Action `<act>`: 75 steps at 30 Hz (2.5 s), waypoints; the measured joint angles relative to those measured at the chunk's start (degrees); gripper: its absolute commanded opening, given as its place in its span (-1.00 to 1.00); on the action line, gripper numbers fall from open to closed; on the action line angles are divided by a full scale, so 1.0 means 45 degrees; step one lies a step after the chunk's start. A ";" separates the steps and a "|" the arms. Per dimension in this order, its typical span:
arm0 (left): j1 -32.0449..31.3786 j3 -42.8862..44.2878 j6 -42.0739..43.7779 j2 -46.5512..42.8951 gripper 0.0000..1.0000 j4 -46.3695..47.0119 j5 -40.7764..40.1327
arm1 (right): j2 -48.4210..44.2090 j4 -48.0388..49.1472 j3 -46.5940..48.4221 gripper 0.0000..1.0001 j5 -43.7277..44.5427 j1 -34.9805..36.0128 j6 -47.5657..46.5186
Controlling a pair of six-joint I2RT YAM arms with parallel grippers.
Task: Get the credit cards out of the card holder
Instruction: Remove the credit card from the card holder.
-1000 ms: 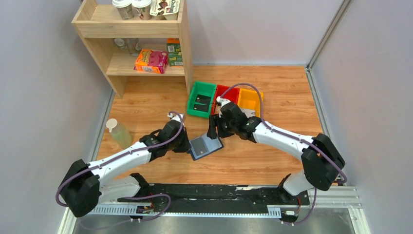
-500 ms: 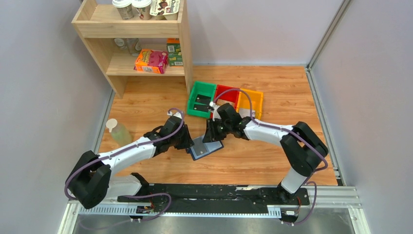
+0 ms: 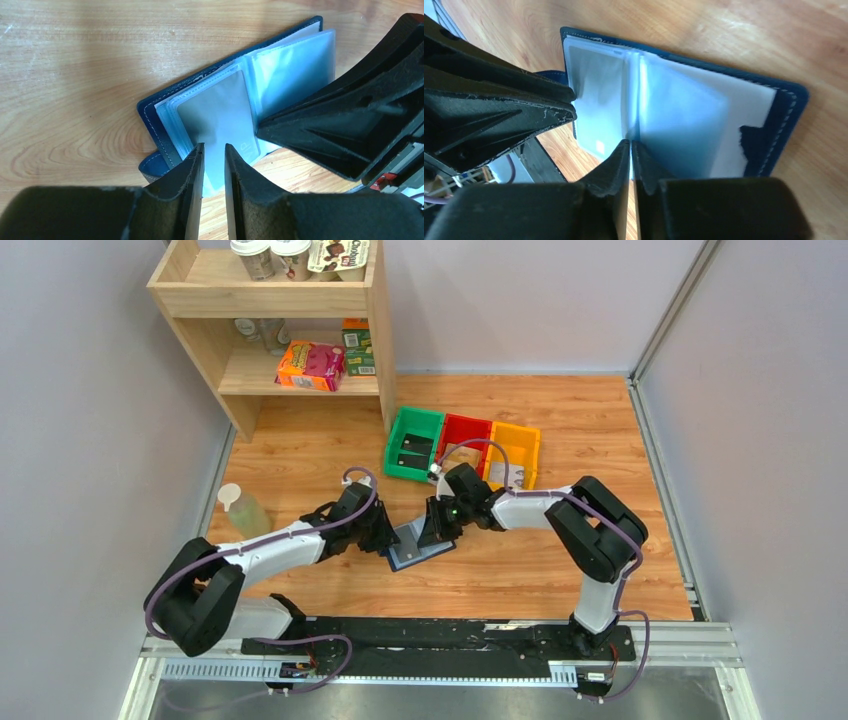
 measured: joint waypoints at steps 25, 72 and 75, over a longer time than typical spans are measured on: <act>0.0019 0.0049 -0.0607 0.0019 -0.24 -0.0549 -0.0588 | 0.0670 0.1860 -0.0685 -0.88 -0.1758 -0.0699 0.1073; 0.0058 0.0510 0.0019 0.0272 -0.77 0.1224 0.1039 | 0.0869 0.1418 -0.0272 -0.73 -0.1817 -0.0704 0.1093; 0.0058 0.0534 0.0053 0.0607 -0.86 0.0894 0.0947 | 0.0733 0.1205 -0.0238 -0.69 -0.1501 -0.0680 0.0991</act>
